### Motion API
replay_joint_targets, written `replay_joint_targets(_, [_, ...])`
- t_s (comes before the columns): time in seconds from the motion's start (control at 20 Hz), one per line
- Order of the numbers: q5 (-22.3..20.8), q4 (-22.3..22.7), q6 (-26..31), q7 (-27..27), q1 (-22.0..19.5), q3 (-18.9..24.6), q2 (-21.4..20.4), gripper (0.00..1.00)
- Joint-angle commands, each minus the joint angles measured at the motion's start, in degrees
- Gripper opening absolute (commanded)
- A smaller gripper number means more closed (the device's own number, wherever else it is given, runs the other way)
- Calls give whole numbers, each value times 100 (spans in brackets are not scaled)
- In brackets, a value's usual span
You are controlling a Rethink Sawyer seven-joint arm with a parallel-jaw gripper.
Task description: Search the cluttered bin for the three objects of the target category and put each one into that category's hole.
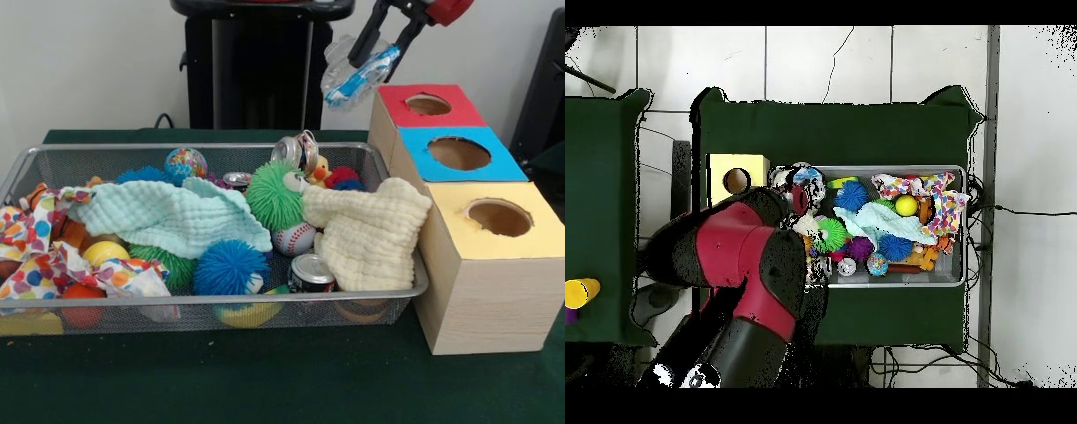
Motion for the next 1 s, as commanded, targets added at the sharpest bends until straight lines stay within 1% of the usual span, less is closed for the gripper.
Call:
replay_joint_targets(0.05, [1062,2324,-496,-1321,-2731,3928,-2151,0])
replay_joint_targets(0.2, [826,2272,-470,-1096,-2758,3972,-2154,0])
replay_joint_targets(0.35, [530,2194,-433,-717,-2745,4015,-2140,0])
replay_joint_targets(0.55, [270,2073,-333,-324,-2727,4058,-2118,0])
replay_joint_targets(1.0, [-46,1912,-132,35,-2618,3996,-2154,0])
